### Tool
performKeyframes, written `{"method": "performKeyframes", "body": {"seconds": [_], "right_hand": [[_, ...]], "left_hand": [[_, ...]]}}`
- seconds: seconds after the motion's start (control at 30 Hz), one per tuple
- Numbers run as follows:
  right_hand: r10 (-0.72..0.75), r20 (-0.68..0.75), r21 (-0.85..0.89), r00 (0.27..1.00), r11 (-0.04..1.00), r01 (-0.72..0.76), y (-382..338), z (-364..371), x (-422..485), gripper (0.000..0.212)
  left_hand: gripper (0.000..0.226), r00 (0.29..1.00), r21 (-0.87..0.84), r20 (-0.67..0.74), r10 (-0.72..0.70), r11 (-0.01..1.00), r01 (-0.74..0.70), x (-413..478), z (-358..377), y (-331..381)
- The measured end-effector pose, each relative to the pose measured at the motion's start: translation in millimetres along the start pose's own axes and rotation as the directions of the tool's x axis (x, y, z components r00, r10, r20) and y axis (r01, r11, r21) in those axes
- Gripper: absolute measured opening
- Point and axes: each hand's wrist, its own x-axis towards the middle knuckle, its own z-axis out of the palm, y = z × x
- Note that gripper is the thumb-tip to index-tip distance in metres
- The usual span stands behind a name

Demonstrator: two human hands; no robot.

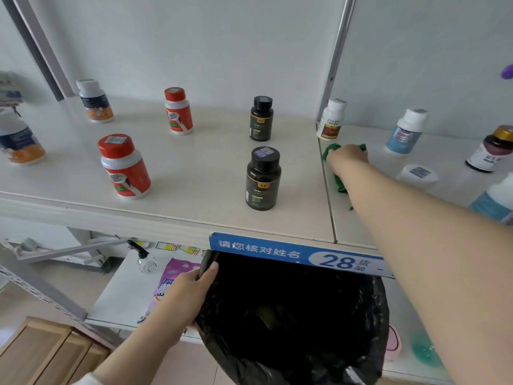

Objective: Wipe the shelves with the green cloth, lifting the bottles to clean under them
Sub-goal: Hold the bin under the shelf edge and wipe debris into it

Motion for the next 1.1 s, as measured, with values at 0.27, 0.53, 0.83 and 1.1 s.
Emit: {"method": "performKeyframes", "body": {"seconds": [0.27, 0.53, 0.83, 1.1], "right_hand": [[-0.344, 0.176, 0.045, 0.922, 0.939, 0.341, 7.2, 11.3, 0.2, 0.047], [-0.484, -0.032, 0.233, 0.874, 0.847, 0.477, -8.7, 24.9, 3.3, 0.036], [-0.558, 0.314, 0.071, 0.768, 0.821, 0.567, -10.7, 24.0, -12.8, 0.041], [-0.543, 0.261, 0.156, 0.798, 0.84, 0.52, 31.8, 5.8, -84.5, 0.041]], "left_hand": [[0.029, 0.999, -0.03, 0.039, 0.022, 0.999, -0.021, 2.4, 0.7, 4.4], [0.031, 1.0, 0.041, 0.012, -0.002, 0.999, 0.001, 5.4, 0.7, 7.6], [0.034, 1.0, 0.049, -0.005, 0.008, 0.999, -0.008, 6.6, 2.8, 5.5], [0.043, 0.999, 0.038, 0.05, 0.011, 0.999, -0.013, 7.4, 8.7, 10.3]]}}
